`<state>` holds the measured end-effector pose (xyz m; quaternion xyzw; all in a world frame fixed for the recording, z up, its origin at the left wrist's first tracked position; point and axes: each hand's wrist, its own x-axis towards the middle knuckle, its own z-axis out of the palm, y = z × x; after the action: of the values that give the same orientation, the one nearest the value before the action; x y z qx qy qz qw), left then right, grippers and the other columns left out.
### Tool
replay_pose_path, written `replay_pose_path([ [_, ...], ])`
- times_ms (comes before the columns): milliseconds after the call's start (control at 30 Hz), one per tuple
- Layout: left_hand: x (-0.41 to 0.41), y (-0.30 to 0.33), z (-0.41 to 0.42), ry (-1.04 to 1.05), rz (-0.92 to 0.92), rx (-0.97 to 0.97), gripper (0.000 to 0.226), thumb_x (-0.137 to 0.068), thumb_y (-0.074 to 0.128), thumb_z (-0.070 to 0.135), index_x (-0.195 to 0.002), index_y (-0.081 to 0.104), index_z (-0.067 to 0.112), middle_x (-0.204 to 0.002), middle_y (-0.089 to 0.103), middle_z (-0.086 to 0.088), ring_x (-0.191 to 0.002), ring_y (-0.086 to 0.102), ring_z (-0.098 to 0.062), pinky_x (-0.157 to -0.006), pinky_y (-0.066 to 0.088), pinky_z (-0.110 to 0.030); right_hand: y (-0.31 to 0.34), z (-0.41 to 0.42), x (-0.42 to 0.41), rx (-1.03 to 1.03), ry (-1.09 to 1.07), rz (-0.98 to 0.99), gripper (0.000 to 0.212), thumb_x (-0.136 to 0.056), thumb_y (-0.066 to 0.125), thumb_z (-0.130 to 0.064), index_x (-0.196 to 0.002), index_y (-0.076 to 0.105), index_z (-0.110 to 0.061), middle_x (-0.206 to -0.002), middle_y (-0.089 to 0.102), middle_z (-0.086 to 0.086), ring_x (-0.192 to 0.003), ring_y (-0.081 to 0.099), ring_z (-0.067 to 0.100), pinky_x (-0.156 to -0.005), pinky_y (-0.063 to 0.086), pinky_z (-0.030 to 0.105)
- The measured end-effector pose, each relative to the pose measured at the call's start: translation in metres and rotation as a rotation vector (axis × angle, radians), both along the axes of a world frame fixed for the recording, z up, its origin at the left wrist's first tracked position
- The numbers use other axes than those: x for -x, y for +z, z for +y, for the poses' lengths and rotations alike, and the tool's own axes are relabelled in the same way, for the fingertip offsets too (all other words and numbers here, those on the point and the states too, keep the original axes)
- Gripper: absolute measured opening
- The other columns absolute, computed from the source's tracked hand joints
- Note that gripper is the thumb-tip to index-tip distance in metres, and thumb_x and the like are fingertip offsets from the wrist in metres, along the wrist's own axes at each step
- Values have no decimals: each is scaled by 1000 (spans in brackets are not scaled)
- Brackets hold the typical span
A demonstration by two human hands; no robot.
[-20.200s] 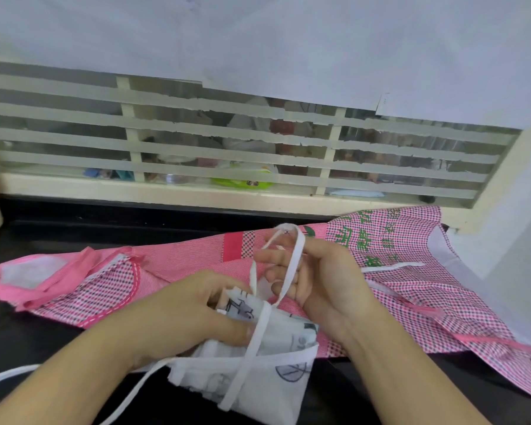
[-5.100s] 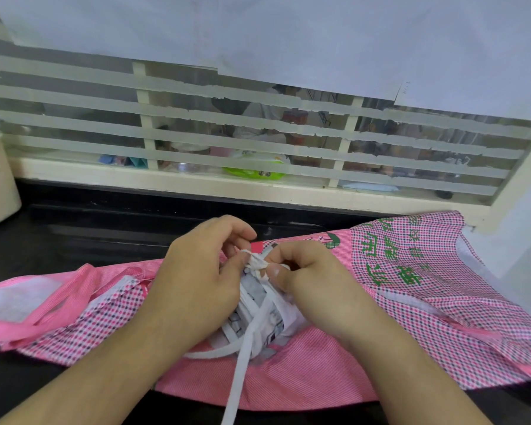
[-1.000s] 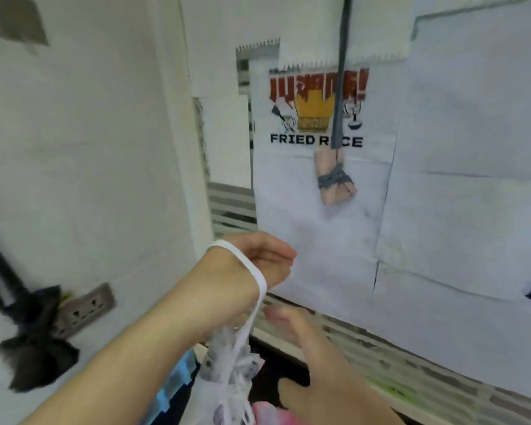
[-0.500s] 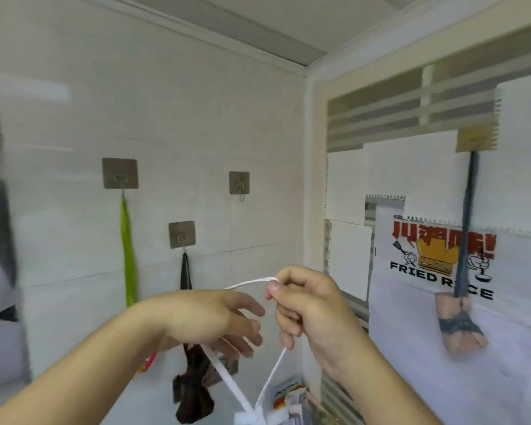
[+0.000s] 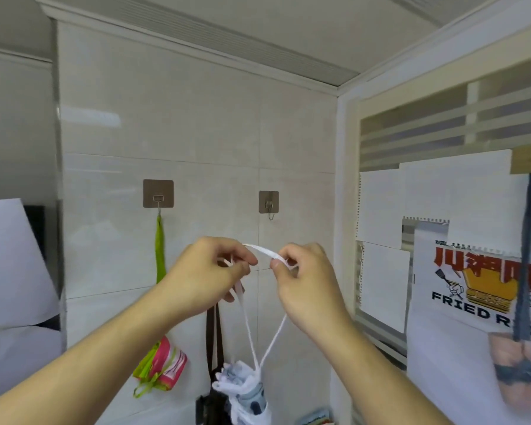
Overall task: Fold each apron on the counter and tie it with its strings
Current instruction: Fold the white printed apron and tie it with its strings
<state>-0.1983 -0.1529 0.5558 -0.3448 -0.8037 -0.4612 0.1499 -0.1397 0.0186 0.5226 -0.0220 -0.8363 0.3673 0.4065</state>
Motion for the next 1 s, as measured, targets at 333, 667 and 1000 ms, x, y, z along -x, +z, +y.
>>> replay_pose_path([
  [333, 98, 0, 83, 18, -49, -68, 23, -100, 57, 10, -96, 75, 25, -95, 69, -1, -63, 75, -17, -57, 63, -33, 16, 76, 95, 198, -14, 22, 20, -97, 70, -33, -83, 77, -21, -80, 72, -6, -77, 61, 0, -59, 42, 7],
  [667, 238, 41, 149, 174, 81, -18, 24, -91, 44, 16, -102, 65, 23, -89, 71, -4, -75, 73, -27, -70, 64, -44, 69, 119, 255, -2, -198, 35, 26, -103, 59, -29, -81, 68, -19, -72, 65, -6, -65, 60, 11, -57, 48, 26],
  [1000, 253, -12, 162, 146, 288, 445, 34, -98, 49, 18, -125, 67, 31, -112, 69, -3, -100, 68, -27, -80, 57, -38, 2, 119, 276, -138, -272, -198, 24, -76, 36, -28, -64, 56, -19, -67, 65, -1, -66, 62, 27, -59, 55, 45],
])
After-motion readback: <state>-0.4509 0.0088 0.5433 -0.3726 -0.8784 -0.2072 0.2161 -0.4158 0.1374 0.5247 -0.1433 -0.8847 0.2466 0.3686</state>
